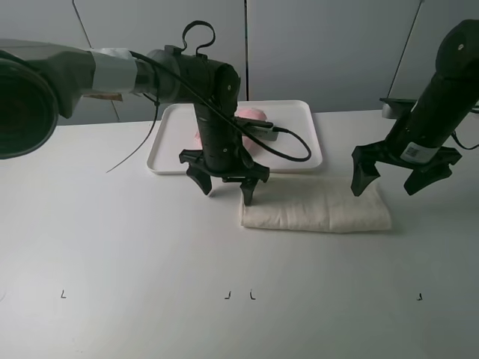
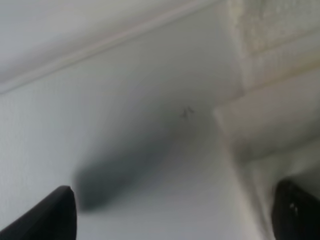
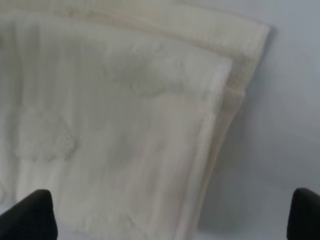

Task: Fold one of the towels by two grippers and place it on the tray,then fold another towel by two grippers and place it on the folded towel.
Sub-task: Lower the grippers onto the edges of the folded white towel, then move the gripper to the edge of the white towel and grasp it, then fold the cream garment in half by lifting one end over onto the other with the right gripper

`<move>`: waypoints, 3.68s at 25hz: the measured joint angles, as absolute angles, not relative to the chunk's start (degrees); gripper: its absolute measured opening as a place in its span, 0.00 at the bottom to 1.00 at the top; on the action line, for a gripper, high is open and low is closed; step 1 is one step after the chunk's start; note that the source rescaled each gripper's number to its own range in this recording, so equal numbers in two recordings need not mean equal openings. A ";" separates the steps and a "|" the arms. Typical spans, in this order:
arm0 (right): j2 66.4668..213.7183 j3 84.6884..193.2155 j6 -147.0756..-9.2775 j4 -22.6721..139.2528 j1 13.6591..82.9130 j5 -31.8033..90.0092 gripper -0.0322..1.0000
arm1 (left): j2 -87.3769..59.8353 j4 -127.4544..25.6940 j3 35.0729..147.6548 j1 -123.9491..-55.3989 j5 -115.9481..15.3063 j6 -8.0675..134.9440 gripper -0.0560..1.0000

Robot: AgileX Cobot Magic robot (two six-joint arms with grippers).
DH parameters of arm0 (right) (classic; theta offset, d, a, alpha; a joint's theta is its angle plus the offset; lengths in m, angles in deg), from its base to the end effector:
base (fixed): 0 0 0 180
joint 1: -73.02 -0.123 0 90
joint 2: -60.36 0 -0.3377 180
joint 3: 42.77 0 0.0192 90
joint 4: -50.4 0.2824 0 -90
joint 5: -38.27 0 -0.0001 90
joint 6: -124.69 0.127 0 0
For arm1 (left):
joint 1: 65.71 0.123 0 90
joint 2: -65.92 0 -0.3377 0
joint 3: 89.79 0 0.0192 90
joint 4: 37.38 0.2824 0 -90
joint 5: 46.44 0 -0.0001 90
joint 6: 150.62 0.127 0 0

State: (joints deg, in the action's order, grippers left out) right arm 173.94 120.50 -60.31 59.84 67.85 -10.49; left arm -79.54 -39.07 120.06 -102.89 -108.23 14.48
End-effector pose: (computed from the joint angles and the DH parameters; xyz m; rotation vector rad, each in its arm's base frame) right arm 0.3628 0.0486 0.1385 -0.1088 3.1176 0.1948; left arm 0.4337 -0.3331 0.0829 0.5808 3.0570 -0.0678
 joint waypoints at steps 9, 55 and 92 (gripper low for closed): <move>177.75 121.80 -59.89 58.64 67.96 -9.73 1.00 | -80.00 -38.95 120.42 -102.89 -108.49 13.61 1.00; 185.12 123.07 -55.31 63.25 66.72 -8.01 0.09 | -80.09 -39.42 120.42 -102.89 -108.18 14.28 1.00; 173.90 114.45 -88.59 114.30 66.72 -11.25 0.09 | -80.09 -39.87 120.42 -102.89 -107.97 15.22 1.00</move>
